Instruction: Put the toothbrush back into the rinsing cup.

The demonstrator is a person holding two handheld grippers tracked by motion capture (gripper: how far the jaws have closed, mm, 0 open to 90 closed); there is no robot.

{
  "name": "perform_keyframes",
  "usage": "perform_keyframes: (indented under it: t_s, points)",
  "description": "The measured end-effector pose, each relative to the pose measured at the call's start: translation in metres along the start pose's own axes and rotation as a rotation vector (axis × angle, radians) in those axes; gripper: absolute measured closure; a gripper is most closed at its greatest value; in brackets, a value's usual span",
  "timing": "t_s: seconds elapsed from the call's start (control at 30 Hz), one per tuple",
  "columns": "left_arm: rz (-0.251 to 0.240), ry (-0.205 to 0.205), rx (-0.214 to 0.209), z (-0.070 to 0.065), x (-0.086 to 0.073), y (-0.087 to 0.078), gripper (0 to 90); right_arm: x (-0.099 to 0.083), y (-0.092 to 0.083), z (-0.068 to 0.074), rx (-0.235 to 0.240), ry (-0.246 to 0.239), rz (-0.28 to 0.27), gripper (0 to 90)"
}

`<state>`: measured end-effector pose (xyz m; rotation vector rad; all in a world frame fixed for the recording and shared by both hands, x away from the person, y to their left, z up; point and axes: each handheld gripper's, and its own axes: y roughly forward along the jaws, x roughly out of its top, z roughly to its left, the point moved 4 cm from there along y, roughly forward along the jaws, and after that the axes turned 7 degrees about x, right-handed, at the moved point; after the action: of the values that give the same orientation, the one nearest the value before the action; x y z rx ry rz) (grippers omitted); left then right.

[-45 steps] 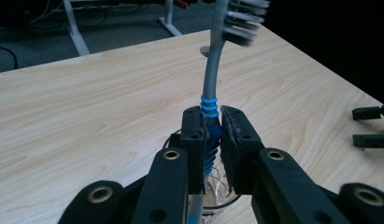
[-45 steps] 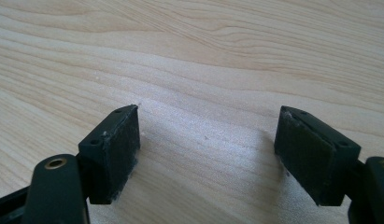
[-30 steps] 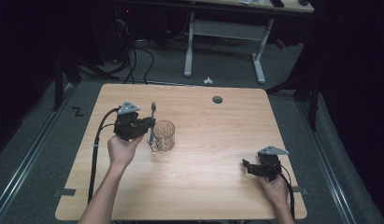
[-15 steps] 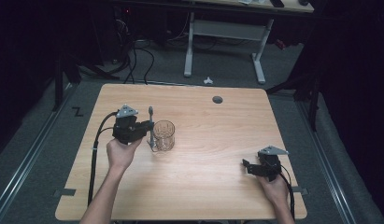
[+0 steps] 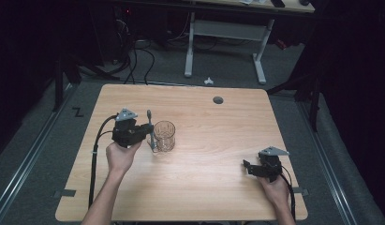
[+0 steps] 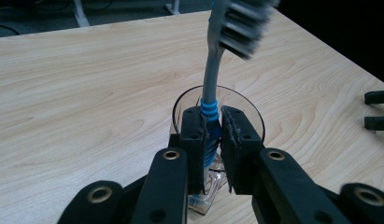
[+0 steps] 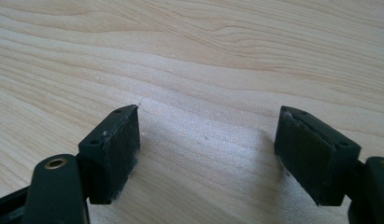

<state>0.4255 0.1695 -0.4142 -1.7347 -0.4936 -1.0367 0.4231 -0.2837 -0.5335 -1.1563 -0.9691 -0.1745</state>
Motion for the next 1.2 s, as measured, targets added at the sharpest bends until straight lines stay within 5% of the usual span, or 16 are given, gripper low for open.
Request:
perform_keyframes:
  t_s: [1.2]
  points:
    - [0.024, 0.017, 0.026, -0.001, -0.020, 0.005, 79.0, 0.000, 0.000, 0.000, 0.000, 0.000, 0.000, 22.5]
